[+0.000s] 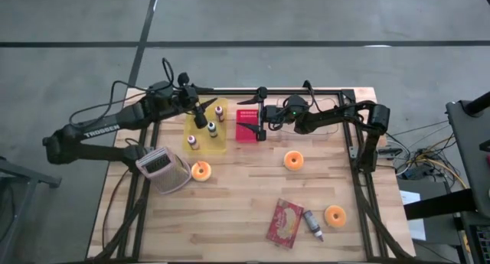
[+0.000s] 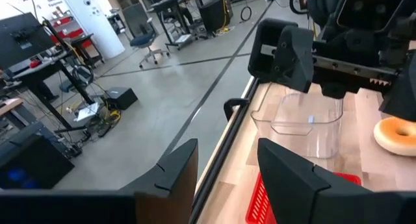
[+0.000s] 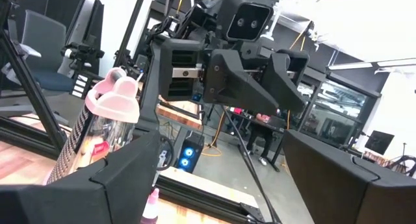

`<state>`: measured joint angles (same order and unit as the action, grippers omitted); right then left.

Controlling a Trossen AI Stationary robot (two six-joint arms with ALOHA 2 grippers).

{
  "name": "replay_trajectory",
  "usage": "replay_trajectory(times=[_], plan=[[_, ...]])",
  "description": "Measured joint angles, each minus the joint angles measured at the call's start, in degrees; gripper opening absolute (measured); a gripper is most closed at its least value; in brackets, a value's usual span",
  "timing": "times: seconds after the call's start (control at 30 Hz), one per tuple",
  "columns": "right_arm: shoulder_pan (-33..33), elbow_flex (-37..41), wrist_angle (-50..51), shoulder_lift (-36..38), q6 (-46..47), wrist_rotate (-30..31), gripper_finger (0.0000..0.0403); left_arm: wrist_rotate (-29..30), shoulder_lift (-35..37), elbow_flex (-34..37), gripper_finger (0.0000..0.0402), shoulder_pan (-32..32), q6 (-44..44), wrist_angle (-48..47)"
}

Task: Pick & Place Food Item
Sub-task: Put the purple food coloring bottle into the yellow bin

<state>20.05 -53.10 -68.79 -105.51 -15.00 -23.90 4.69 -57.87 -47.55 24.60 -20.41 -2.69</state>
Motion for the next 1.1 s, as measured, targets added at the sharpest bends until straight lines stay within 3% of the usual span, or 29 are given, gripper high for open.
replay_trajectory(times=[0.57, 0.8, 0.97, 1.1], plan=[[0.2, 0.0, 0.0, 0.0, 0.28, -0.06, 0.0318, -0.23, -0.09, 0.02, 0.0163, -0.01, -0.4, 0.15], [-1.44, 0.0, 1.3, 0.0, 18.1, 0.2, 0.0322, -0.24, -0.09, 0.02, 0.0163, -0.02, -0.4, 0.34], [-2.62, -0.41, 1.31, 0.02, 20.91, 0.37, 0.0327, -0.24, -0.09, 0.02, 0.0163, 0.0, -0.43, -0.06], [-4.54, -2.48, 1.24, 0.02, 30.24, 1.6, 0.0325, -0.24, -0.09, 0.07, 0.0163, 0.0, -0.65, -0.32]])
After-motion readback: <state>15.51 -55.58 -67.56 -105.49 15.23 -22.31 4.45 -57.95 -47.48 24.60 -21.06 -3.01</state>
